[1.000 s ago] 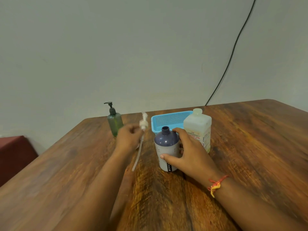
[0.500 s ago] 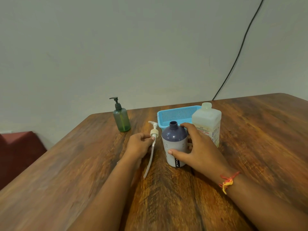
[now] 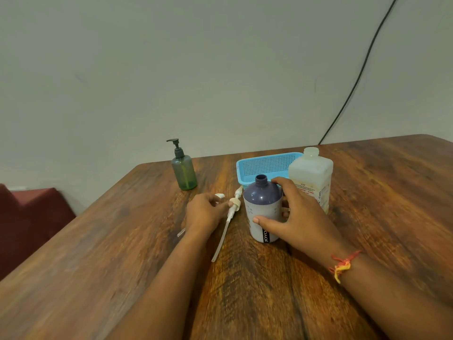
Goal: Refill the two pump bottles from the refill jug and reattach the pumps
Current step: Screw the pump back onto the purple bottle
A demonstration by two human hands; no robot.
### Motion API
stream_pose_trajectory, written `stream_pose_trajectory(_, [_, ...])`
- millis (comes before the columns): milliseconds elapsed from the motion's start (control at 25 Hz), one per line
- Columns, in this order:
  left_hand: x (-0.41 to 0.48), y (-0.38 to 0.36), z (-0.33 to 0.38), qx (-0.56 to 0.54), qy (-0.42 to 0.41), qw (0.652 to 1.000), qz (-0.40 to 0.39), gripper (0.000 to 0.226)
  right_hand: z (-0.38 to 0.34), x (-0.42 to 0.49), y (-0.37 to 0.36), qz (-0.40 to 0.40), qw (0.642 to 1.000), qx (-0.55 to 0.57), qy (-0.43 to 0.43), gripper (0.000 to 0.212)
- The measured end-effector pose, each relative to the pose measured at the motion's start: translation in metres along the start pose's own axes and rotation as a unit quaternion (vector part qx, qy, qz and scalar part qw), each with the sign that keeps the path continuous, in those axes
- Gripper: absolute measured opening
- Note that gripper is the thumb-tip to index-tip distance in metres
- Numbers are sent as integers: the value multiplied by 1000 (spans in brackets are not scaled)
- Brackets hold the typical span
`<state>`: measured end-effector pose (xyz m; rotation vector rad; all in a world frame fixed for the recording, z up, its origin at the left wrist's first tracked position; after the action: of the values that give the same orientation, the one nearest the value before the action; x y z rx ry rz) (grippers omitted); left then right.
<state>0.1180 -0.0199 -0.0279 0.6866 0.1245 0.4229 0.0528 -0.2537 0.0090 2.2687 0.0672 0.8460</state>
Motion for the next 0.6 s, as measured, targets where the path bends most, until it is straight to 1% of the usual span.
stream_pose_trajectory(80, [13, 20, -2, 21, -22, 995, 96, 29, 0, 0, 0, -2, 1000, 0, -3, 87])
stream_pose_trajectory(120, [20, 23, -3, 61, -36, 991, 112, 27, 0, 0, 0, -4, 1000, -1, -4, 87])
stream_pose_trajectory(160, [25, 20, -5, 105, -45, 989, 98, 25, 0, 0, -1, -5, 1000, -1, -5, 88])
stream_pose_trajectory(200, [28, 13, -8, 139, -44, 987, 66, 24, -1, 0, -1, -5, 1000, -2, -5, 88])
stream_pose_trajectory(240, [29, 6, -11, 155, -43, 986, 35, 24, -1, 0, -1, -4, 1000, -2, -4, 88])
stream_pose_trajectory(280, [27, 3, -10, 150, -43, 987, 24, 24, 0, 0, -1, -4, 1000, -1, -3, 88])
stream_pose_trajectory(320, [24, 8, -6, 122, -49, 991, 39, 24, 0, 0, -1, -4, 1000, 1, -4, 87])
stream_pose_trajectory(360, [19, 19, 1, 66, -54, 994, 72, 23, 0, 1, -2, -3, 1000, 2, -5, 87])
stream_pose_trajectory(400, [12, 33, 9, -15, -57, 993, 103, 24, 1, 1, -2, -3, 1000, 2, -5, 87])
stream_pose_trajectory(440, [4, 45, 16, -129, -56, 984, 111, 25, 0, 1, -2, -1, 1000, 0, -3, 87])
stream_pose_trajectory(480, [-3, 54, 25, -274, -56, 956, 88, 26, 0, 1, -1, 0, 1000, -4, -1, 86])
stream_pose_trajectory(520, [-12, 59, 36, -419, -56, 906, 39, 29, -1, 1, -1, 1, 1000, -5, 1, 86])
stream_pose_trajectory(560, [-22, 61, 48, -537, -59, 841, -15, 31, -2, 1, 0, 2, 1000, -5, 2, 86])
stream_pose_trajectory(600, [-29, 63, 58, -619, -62, 781, -56, 32, -2, 1, 0, 3, 1000, -2, 4, 85])
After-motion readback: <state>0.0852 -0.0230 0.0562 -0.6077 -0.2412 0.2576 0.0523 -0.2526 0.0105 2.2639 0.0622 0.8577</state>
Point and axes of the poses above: each hand's wrist, its own x-axis towards the middle knuckle, its own y-axis out of the back of the hand, z = x × y, the point moved 9 cm from there along x, towards the middle knuckle, and after that the axes turned 10 degrees about y, right-handed, at the moved point
